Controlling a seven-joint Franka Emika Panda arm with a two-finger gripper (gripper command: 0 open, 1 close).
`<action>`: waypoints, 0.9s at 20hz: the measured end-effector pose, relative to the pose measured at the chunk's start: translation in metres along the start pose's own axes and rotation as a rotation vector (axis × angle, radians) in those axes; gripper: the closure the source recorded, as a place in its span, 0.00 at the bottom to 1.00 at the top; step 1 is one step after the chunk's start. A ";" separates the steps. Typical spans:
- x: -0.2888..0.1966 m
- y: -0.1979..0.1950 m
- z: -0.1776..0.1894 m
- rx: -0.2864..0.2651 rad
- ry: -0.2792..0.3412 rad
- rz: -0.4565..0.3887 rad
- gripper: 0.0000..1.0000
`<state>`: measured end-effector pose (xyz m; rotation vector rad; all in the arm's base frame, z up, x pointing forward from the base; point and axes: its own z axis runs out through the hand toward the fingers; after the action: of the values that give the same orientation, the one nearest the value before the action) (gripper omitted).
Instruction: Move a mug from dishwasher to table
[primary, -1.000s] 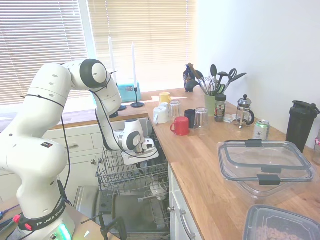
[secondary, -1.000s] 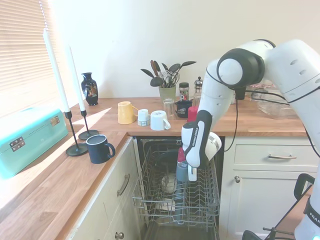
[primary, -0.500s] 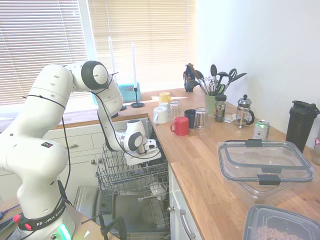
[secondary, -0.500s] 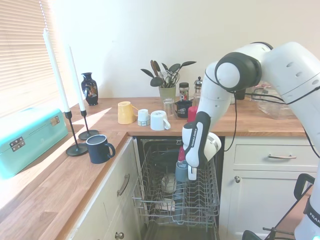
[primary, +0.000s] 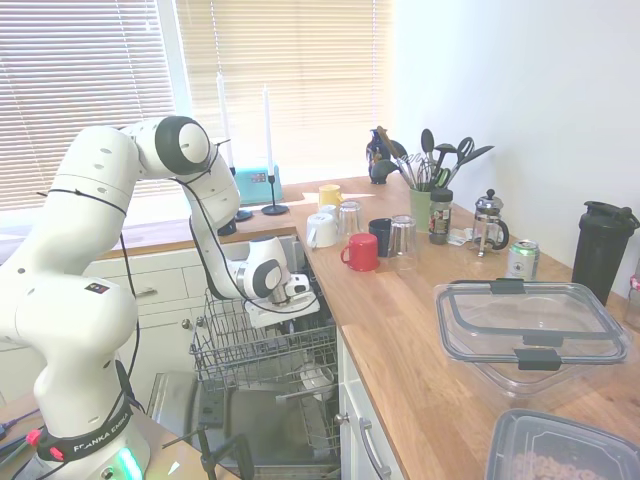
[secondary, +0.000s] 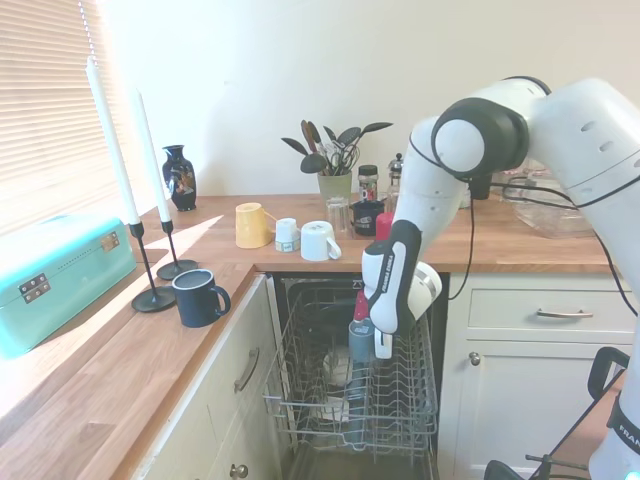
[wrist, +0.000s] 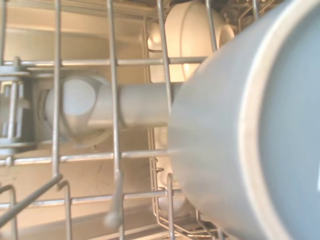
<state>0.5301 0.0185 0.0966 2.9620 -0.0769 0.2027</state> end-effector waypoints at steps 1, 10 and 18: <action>-0.002 -0.003 -0.007 -0.002 0.005 -0.002 1.00; -0.013 -0.030 -0.066 -0.013 0.033 0.017 1.00; -0.023 -0.086 -0.104 -0.019 0.047 0.000 1.00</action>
<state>0.4988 0.1224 0.1808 2.9369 -0.0717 0.2706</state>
